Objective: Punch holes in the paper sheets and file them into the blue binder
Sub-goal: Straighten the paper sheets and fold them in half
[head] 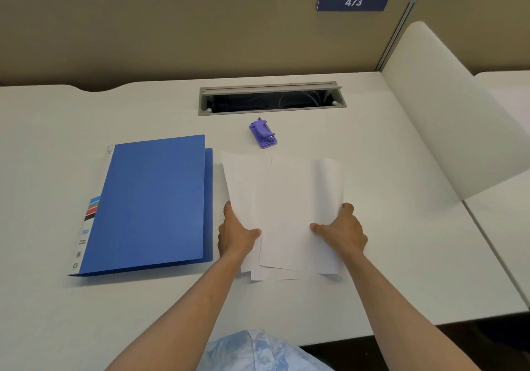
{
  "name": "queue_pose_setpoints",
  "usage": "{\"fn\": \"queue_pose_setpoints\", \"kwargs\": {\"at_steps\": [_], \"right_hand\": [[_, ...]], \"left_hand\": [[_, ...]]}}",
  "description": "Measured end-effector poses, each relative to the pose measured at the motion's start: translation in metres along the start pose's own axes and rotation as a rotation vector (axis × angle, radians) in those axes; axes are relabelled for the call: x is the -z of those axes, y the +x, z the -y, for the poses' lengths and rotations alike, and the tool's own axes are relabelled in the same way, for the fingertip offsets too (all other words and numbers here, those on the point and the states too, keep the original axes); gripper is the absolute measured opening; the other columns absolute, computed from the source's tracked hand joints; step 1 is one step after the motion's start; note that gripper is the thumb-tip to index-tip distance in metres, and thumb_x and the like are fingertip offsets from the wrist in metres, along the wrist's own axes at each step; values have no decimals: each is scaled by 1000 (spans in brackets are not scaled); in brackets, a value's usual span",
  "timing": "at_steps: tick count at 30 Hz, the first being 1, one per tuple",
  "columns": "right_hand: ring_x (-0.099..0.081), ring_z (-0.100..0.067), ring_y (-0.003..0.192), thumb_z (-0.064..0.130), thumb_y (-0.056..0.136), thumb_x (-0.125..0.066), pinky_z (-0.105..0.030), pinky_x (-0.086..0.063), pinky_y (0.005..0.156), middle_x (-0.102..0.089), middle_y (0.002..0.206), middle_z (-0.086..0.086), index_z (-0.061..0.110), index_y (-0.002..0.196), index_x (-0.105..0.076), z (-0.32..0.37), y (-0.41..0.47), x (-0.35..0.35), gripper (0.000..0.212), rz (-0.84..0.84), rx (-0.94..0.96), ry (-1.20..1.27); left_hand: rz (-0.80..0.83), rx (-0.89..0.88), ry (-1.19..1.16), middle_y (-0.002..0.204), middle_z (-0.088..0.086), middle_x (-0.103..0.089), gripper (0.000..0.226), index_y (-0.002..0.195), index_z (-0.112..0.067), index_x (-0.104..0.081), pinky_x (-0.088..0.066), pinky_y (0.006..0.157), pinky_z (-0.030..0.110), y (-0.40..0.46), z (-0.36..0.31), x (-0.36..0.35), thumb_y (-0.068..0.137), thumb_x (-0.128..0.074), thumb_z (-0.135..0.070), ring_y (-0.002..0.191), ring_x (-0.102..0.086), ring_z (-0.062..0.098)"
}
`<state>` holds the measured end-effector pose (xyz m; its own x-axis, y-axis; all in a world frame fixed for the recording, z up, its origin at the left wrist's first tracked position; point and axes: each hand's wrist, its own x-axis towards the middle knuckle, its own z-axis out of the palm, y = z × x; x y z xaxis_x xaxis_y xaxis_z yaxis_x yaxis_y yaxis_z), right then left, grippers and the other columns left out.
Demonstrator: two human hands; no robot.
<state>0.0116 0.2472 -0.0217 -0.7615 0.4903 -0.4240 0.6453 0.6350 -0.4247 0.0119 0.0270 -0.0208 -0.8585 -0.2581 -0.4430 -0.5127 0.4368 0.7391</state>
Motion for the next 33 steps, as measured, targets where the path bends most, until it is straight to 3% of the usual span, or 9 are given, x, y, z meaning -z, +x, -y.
{"fn": "queue_pose_setpoints", "kwargs": {"at_steps": [4,7,12,19,25,28,31,33], "right_hand": [[-56,-33,111,55,65,-75,-43,-48,87,-58,116,-5,17,119,-35,-5,-8,-1,78,-17,37,-27],[-57,-34,114,56,68,-77,-42,-48,84,-55,125,-7,16,135,-29,-7,-14,-5,91,-29,77,-5],[-50,-31,125,63,77,-70,-41,-46,88,-41,144,-9,15,155,-8,-9,-29,-15,111,-43,160,-99],[-47,-30,129,65,80,-66,-39,-46,89,-36,148,-8,13,155,-11,-9,-35,-18,107,-28,202,-80],[-44,-25,136,53,86,-68,-42,-40,109,-43,151,-7,14,151,-33,-18,-29,-11,84,-36,125,321],[-51,-21,124,48,86,-71,-34,-42,101,-52,138,-4,16,146,-42,-22,-22,-1,73,49,58,585],[-58,-20,93,41,87,-73,-36,-47,90,-59,109,-2,11,143,-44,-28,-16,4,70,160,-17,831],[-60,-17,90,37,85,-76,-37,-50,91,-62,104,-1,8,140,-48,-32,-14,8,69,227,-21,952]], "left_hand": [[-8,-52,0,134,1,-54,89,146,-26,-29,-43,85,33,3,10,6,75,-82,-20,119,-52,26],[18,-91,-92,135,-1,-52,80,144,-23,-32,-45,97,38,6,12,10,79,-79,-19,121,-50,22],[100,-76,-279,132,-3,-54,61,141,-23,-36,-45,101,39,1,13,11,90,-68,-19,120,-52,20],[198,-142,-265,134,-6,-51,76,145,-25,-30,-43,100,34,-3,13,8,84,-74,-13,120,-49,16],[270,-164,-326,135,-8,-53,75,144,-31,-34,-46,104,45,-7,16,18,83,-75,-18,122,-53,17],[352,-152,-387,131,-8,-57,73,141,-33,-37,-50,100,46,-11,16,28,82,-77,-20,119,-57,18],[401,-132,-484,126,-3,-62,70,137,-34,-42,-53,94,50,-15,17,37,79,-79,-19,115,-61,22],[425,-138,-536,126,0,-63,70,137,-33,-43,-54,92,51,-17,17,43,79,-79,-17,114,-63,25]]}}
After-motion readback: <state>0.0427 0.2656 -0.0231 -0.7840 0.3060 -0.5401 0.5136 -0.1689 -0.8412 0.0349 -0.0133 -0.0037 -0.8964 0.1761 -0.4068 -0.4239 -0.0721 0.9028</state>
